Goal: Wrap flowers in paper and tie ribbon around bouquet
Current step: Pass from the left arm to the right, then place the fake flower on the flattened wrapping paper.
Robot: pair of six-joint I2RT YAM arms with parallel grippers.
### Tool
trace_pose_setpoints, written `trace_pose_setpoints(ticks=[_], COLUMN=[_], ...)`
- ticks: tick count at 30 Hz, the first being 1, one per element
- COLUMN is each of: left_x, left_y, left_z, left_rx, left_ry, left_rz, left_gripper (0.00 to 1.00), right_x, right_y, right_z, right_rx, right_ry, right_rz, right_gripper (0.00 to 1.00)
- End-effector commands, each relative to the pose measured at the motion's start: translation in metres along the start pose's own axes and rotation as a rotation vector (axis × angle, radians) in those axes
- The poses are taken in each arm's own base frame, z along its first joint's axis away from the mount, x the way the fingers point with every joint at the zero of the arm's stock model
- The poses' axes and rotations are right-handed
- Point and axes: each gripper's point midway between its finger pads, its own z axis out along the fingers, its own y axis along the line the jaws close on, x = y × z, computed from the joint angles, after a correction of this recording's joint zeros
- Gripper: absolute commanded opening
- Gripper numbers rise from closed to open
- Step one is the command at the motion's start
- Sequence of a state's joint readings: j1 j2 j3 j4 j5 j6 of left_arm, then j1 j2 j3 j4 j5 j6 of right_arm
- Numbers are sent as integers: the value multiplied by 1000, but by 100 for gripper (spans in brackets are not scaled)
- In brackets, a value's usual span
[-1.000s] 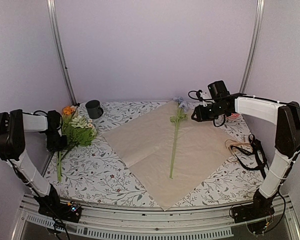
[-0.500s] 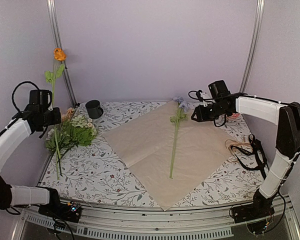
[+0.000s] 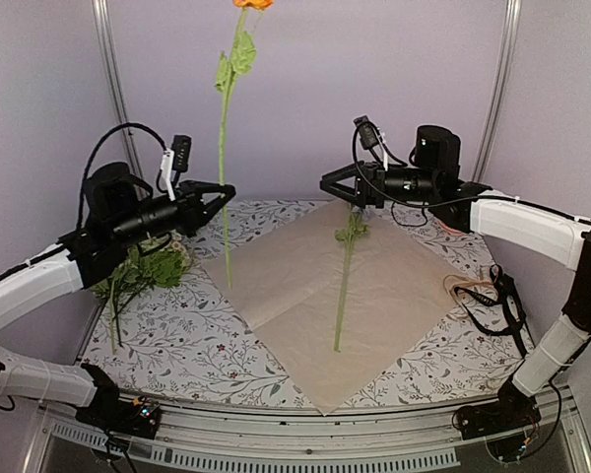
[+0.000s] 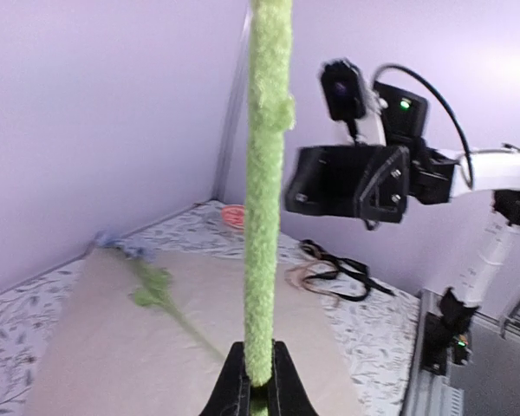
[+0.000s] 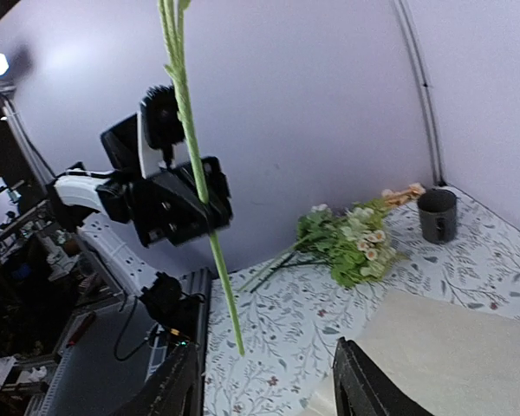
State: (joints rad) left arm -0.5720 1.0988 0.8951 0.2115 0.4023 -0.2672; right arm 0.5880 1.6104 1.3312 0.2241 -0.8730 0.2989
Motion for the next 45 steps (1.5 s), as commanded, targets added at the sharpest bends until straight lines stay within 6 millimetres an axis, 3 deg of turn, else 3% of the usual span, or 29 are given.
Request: trace_pose_setpoints(ticks=[1,5,12,14,16,17,20,26,27,30,31,34,36,38,41,45], left_x=[-16,7,27,30,34,37,46,63,66,72,73,70,70,72,80,97], left_y=[-83,-103,-109,-109,-110,-109,-102,-89,-87,-74,-69,-42,-5,41,111,169], left_z=[29,57,74,78,81,83,87,90,90,90,88,80,70,51,5,-62], left_rx=[352,449,473,473,474,469,427,352,341,283,262,122,-85,-312,-655,-909], left_ry=[-104,-52,-27,-20,-2,7,41,113,124,152,157,162,177,212,297,419], left_rz=[12,-39,-92,-97,-101,-100,-105,-105,-110,-133,-134,-103,-78,-70,-95,-162], left_gripper=[0,0,0,0,0,0,0,0,14,90,98,99,99,99,99,99], right_x=[-43,-43,-29,-26,-24,-22,-22,-19,-18,-10,-6,28,69,107,146,170], right_y=[59,62,71,70,66,65,60,31,28,9,-3,-62,-110,-145,-179,-217], right_z=[13,32,39,41,43,43,42,32,30,25,22,13,7,-1,-5,-10], right_rx=[-267,-297,-343,-342,-334,-332,-322,-254,-244,-191,-159,-1,142,238,328,491], right_ry=[-125,-118,-84,-79,-75,-73,-71,-76,-76,-77,-77,-33,31,87,156,222], right_rz=[-41,-11,-6,-1,17,28,48,139,154,207,246,458,611,691,766,723], right_gripper=[61,67,56,40,8,1,0,0,0,0,0,0,0,0,0,0])
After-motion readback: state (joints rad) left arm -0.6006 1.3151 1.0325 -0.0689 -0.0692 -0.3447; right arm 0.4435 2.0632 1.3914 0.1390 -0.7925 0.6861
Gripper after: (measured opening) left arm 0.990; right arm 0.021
